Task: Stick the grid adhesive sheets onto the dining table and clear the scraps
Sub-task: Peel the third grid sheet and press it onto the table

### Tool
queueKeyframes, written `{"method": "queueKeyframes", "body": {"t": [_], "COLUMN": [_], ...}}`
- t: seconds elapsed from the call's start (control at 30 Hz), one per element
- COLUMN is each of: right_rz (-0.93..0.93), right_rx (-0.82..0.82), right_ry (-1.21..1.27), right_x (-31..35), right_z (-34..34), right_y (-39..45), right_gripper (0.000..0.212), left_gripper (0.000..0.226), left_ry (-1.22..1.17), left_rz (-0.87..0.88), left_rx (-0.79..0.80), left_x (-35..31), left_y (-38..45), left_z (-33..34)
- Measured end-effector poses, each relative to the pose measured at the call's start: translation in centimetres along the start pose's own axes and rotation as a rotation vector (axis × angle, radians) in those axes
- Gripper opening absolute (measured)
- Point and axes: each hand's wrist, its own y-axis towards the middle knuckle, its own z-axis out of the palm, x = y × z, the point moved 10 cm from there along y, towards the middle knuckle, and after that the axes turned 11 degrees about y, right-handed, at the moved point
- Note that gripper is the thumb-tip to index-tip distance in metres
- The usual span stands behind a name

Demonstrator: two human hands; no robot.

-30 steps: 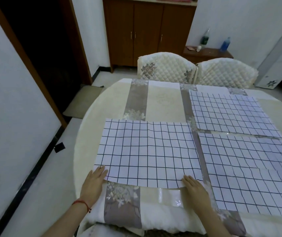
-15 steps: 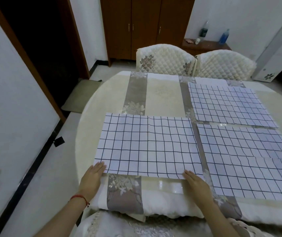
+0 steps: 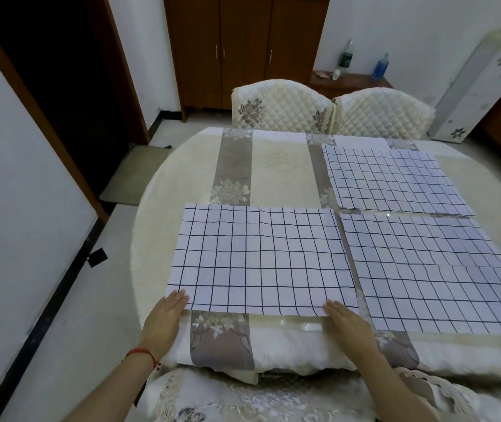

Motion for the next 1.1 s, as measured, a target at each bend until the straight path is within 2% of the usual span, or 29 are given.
{"method": "queueKeyframes", "body": {"t": [0.2, 0.33, 0.4, 0.53, 0.67, 0.87, 1.0, 1.1], "right_rz": [0.003, -0.025, -0.047, -0.130, -0.162, -0.197, -0.161, -0.042], "right_rx": [0.004, -0.097, -0.168, -0.240, -0.157, -0.122, -0.082, -0.141], "right_ry": [0.043, 0.108, 0.164, 0.235, 0.178, 0.146, 0.131, 0.160], "right_x": [-0.2, 0.9, 2.1, 5.0, 6.7, 8.5, 6.3, 2.9], "right_z": [0.5, -0.7, -1.6, -2.4, -1.4, 0.3, 2.0, 1.6], "right_y": [0.1, 1.4, 2.5, 5.6, 10.0, 15.6, 16.5, 15.9], "right_gripper": [0.042, 0.042, 0.038, 0.036, 0.046, 0.052, 0.052, 0.054], "left_gripper": [0.046, 0.040, 0.043, 0.048, 0.052, 0.057, 0.063, 0.066], "left_ry": [0.038, -0.002, 0.034, 0.072, 0.118, 0.187, 0.218, 0.210], "left_rz": [0.012, 0.035, 0.095, 0.095, 0.103, 0.106, 0.145, 0.127], "left_rx": [0.028, -0.092, -0.131, 0.006, 0.084, 0.096, -0.017, 0.003], "left_x": [-0.1, -1.9, -4.0, -7.5, -10.9, -14.0, -14.8, -14.5], "left_y": [-0.1, 1.0, 2.6, 6.8, 10.6, 14.5, 14.8, 14.7], "left_z": [0.1, -2.0, -2.9, -1.6, 0.5, 4.0, 3.6, 4.4]}}
